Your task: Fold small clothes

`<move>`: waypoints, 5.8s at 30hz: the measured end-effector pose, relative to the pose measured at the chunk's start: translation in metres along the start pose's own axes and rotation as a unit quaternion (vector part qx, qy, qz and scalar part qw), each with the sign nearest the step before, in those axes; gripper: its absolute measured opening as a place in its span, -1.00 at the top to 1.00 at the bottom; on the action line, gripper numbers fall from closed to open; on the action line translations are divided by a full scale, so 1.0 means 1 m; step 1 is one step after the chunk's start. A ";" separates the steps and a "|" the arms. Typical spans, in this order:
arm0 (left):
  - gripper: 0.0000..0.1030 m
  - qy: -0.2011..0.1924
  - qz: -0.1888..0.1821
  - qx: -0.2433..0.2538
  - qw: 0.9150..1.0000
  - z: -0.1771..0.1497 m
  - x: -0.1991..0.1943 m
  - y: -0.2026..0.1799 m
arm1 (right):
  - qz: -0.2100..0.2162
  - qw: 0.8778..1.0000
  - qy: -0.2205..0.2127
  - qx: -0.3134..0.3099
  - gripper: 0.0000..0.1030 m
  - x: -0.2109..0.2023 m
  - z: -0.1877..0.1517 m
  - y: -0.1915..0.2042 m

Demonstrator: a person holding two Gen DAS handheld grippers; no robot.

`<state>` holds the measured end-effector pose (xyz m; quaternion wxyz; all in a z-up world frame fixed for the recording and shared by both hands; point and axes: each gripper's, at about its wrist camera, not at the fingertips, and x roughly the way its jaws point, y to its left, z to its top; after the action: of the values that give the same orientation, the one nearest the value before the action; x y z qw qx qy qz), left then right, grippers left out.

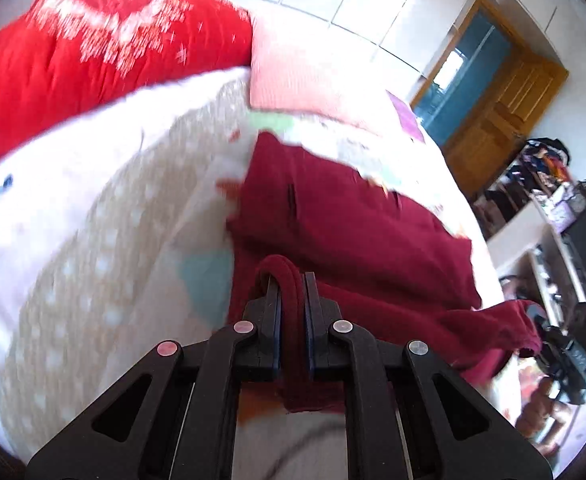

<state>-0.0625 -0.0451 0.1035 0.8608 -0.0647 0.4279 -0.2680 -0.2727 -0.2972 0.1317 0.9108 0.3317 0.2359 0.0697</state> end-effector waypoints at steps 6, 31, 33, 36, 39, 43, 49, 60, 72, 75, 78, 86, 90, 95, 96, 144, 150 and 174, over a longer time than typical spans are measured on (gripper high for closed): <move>0.86 -0.016 0.031 0.038 0.999 0.059 0.050 -0.028 | -0.025 0.999 -0.027 0.035 0.77 0.029 0.055 -0.042; -0.27 -0.012 0.019 -0.001 1.000 0.126 0.139 -0.016 | -0.148 0.989 -0.022 0.015 -0.09 0.085 0.141 -0.092; -0.27 0.005 0.038 0.011 0.999 0.125 0.153 -0.022 | -0.209 0.977 0.013 -0.028 0.25 0.107 0.140 -0.086; -0.27 0.031 0.083 0.024 0.996 0.123 0.183 -0.027 | -0.247 0.968 0.039 -0.038 0.31 0.131 0.139 -0.099; -0.27 0.044 0.106 0.021 0.993 0.123 0.206 -0.022 | -0.296 0.953 0.049 -0.031 0.31 0.148 0.139 -0.124; -0.27 0.057 0.127 0.010 0.990 0.124 0.228 -0.010 | -0.314 0.948 0.057 -0.017 0.31 0.164 0.140 -0.149; -0.27 0.050 0.135 0.025 0.989 0.119 0.219 -0.016 | -0.331 0.941 0.066 -0.035 0.31 0.162 0.140 -0.140; -0.27 0.031 0.076 0.056 0.995 0.076 0.155 -0.038 | -0.347 0.928 0.071 -0.116 0.20 0.116 0.100 -0.061; -0.27 0.028 0.079 0.074 0.994 0.029 0.113 -0.041 | -0.374 0.914 0.113 -0.110 0.18 0.133 0.064 -0.064; -0.27 0.024 0.089 0.082 0.992 0.025 0.104 -0.042 | -0.376 0.913 0.112 -0.111 0.18 0.129 0.062 -0.054; -0.27 0.021 0.093 0.082 0.992 0.021 0.100 -0.042 | -0.356 0.922 0.105 -0.109 0.15 0.121 0.059 -0.039; -0.27 0.014 0.111 0.088 0.990 0.009 0.095 -0.053 | -0.351 0.926 0.087 -0.109 0.13 0.103 0.032 -0.021; -0.27 0.019 0.118 0.096 0.988 0.004 0.099 -0.057 | -0.351 0.929 0.086 -0.085 0.12 0.099 0.022 -0.034; -0.27 0.014 0.119 0.094 0.988 0.004 0.101 -0.059 | -0.344 0.932 0.078 -0.076 0.12 0.093 0.022 -0.034; -0.27 0.013 0.122 0.096 0.988 0.003 0.101 -0.060 | -0.342 0.934 0.073 -0.074 0.12 0.090 0.022 -0.032; -0.29 0.026 0.090 0.130 0.987 -0.007 0.113 -0.056 | -0.422 0.905 0.021 -0.053 -0.01 0.077 0.020 -0.033; -0.29 0.020 0.090 0.129 0.987 -0.007 0.115 -0.052 | -0.429 0.902 0.026 -0.036 -0.02 0.080 0.025 -0.041; -0.47 0.026 0.009 -0.027 0.999 0.035 0.105 0.021 | -0.410 0.911 0.035 0.000 -0.57 0.069 0.041 -0.084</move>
<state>0.0246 -0.0855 0.0439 0.8496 -0.0773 0.4580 -0.2500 -0.1954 -0.3661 0.0791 0.8504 0.2029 0.3828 -0.2984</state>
